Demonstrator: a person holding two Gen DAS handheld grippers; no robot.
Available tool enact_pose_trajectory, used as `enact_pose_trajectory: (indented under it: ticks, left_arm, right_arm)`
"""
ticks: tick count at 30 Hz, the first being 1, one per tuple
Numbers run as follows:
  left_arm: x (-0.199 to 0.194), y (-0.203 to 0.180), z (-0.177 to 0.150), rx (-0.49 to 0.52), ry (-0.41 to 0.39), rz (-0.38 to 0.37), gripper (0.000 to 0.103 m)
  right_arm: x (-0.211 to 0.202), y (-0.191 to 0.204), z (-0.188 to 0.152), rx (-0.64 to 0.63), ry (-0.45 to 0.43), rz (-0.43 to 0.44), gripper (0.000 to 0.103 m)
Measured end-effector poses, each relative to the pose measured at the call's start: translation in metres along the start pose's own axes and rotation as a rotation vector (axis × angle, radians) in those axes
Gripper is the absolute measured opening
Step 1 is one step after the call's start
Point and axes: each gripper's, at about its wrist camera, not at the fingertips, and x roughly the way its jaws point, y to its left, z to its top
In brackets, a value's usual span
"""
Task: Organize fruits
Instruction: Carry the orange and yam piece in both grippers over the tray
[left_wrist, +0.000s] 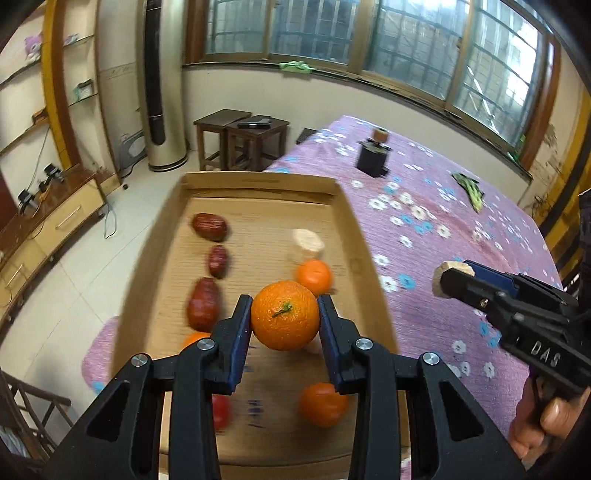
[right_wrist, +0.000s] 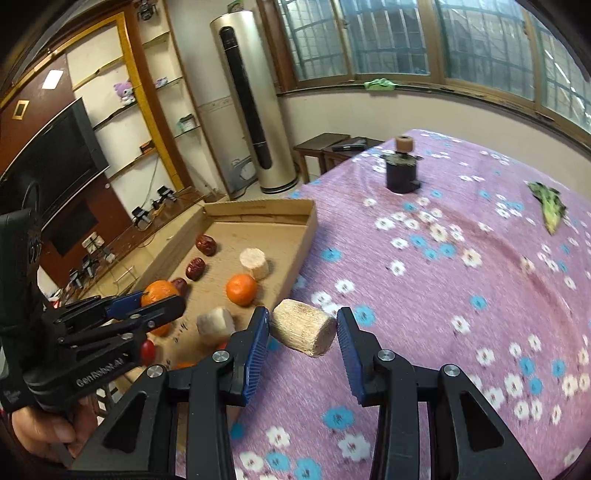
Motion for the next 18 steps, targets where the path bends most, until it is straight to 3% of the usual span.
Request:
enact_pose_trajectory:
  ticks: [9,18]
  left_arm:
    - [-0.003,0.046,0.003,-0.054,0.005,0.045,0.033]
    - [0.01,0.027,-0.004,-0.023,0.052,-0.032,0.033]
  right_arm:
    - [0.024,0.012,0.018,-0.029,0.015,0.05,0.038]
    - [0.055,0.029,0.04,-0.077,0.035,0.109,0.038]
